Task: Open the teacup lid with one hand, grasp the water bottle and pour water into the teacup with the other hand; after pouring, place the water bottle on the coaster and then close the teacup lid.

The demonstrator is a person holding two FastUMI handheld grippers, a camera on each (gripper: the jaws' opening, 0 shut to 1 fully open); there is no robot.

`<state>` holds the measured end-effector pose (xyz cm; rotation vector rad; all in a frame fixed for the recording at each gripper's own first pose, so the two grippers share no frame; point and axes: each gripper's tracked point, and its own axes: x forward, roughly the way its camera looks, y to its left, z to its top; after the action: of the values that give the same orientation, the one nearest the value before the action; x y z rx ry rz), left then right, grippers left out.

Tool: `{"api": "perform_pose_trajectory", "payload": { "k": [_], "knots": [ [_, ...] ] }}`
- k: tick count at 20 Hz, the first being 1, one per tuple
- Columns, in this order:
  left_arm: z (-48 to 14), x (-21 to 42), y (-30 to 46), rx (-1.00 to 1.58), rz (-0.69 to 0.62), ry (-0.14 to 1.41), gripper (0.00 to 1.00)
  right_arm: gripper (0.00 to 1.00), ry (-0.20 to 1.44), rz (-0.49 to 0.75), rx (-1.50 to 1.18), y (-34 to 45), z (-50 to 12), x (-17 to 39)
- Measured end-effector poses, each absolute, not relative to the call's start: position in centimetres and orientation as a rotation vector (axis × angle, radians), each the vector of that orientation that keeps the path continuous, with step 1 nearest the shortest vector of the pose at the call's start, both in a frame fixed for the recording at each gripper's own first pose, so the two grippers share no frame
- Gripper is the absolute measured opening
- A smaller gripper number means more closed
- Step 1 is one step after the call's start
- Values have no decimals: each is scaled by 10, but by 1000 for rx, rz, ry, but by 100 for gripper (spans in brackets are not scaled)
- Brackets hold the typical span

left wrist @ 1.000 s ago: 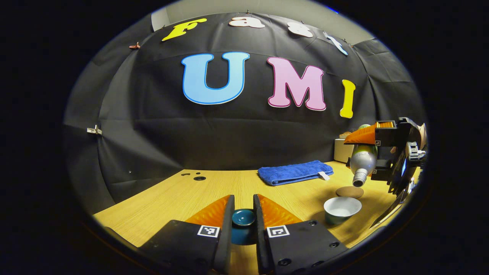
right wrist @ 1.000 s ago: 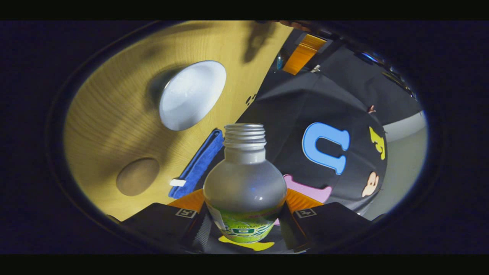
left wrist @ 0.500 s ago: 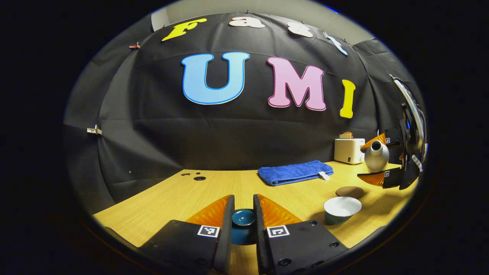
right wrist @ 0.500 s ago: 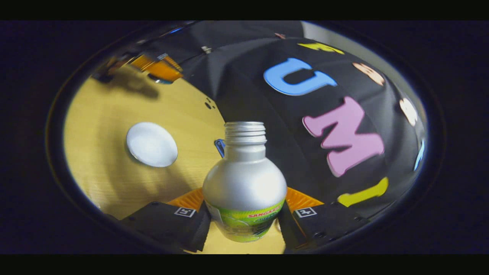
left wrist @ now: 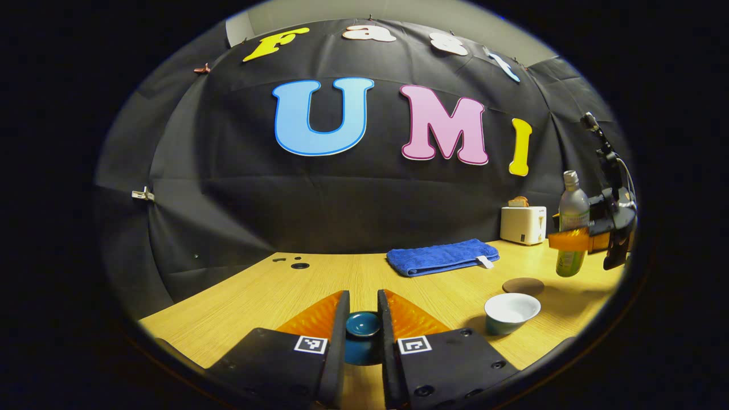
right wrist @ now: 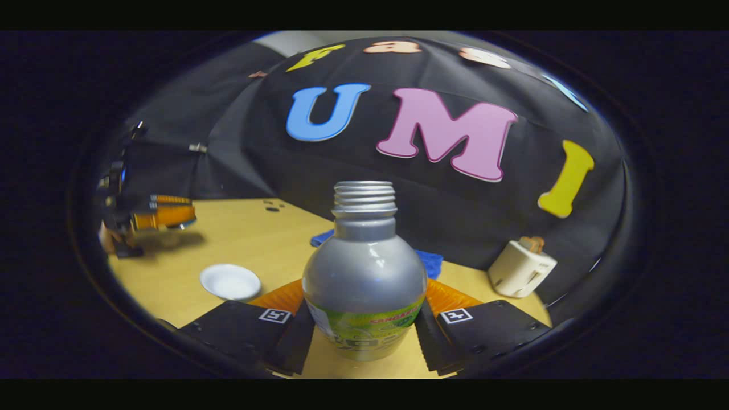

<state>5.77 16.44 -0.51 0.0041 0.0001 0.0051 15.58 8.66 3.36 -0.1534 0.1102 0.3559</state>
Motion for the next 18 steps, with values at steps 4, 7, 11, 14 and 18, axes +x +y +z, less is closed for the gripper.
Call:
{"api": "perform_pose_trajectory", "payload": {
  "k": [4,7,11,14,18],
  "knots": [
    [-4,58,163,5,3,0,31,79,63,381,134,94,56,171],
    [-5,58,163,5,3,0,31,79,37,334,86,85,44,185],
    [-4,57,164,5,3,0,31,79,122,257,32,76,6,216],
    [-5,57,164,5,3,0,31,79,175,222,94,75,-11,230],
    [-5,57,162,4,-3,0,31,80,173,216,126,79,-15,237]
  ]
}}
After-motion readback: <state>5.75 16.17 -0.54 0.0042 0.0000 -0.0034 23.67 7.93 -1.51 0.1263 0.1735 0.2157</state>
